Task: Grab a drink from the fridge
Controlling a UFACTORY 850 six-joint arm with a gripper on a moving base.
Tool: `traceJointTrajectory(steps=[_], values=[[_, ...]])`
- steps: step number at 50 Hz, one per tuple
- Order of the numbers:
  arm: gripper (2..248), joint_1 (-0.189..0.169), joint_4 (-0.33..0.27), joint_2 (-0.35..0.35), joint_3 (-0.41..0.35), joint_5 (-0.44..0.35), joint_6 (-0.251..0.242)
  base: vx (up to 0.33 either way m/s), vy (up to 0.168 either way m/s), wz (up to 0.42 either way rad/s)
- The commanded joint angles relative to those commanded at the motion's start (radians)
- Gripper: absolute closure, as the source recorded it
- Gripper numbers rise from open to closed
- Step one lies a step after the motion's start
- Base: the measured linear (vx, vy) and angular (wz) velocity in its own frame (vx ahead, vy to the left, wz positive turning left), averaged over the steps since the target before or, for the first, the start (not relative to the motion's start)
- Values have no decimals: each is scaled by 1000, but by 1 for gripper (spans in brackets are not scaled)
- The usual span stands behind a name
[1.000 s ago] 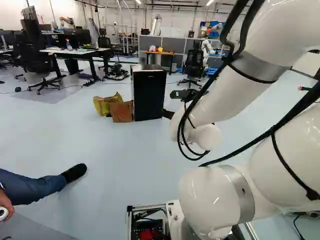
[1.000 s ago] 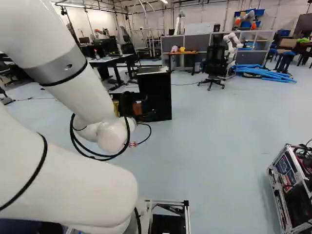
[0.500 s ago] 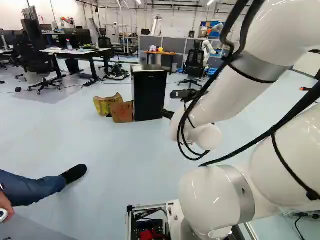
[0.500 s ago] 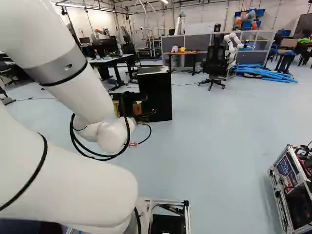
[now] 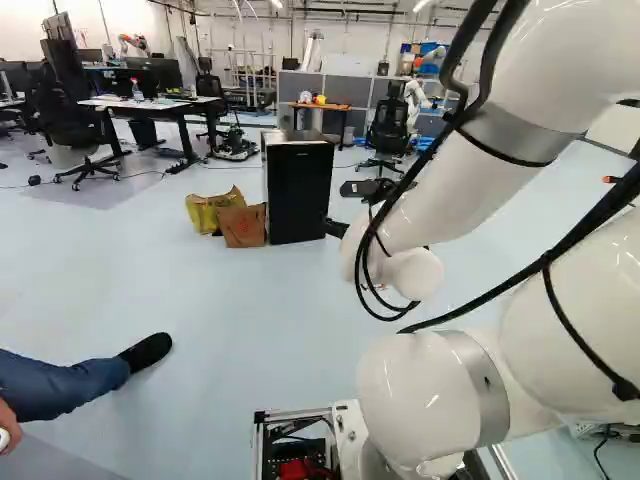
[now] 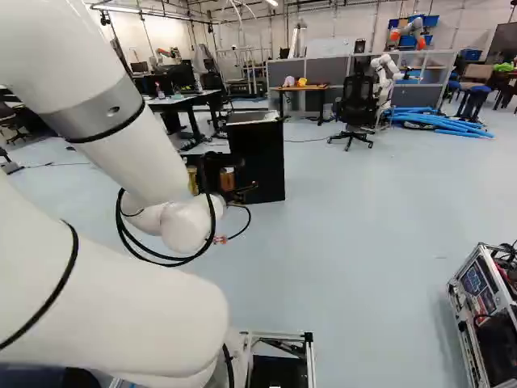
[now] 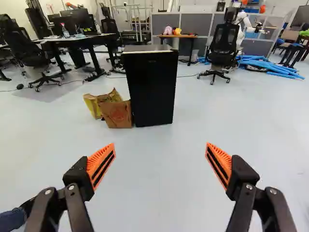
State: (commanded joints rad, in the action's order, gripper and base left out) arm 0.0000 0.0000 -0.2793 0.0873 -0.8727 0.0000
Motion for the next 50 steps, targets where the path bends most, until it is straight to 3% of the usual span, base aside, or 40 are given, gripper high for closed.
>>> traceJointTrajectory(steps=[50], values=[[3, 0, 0, 0, 0, 0, 0, 77, 1, -9]])
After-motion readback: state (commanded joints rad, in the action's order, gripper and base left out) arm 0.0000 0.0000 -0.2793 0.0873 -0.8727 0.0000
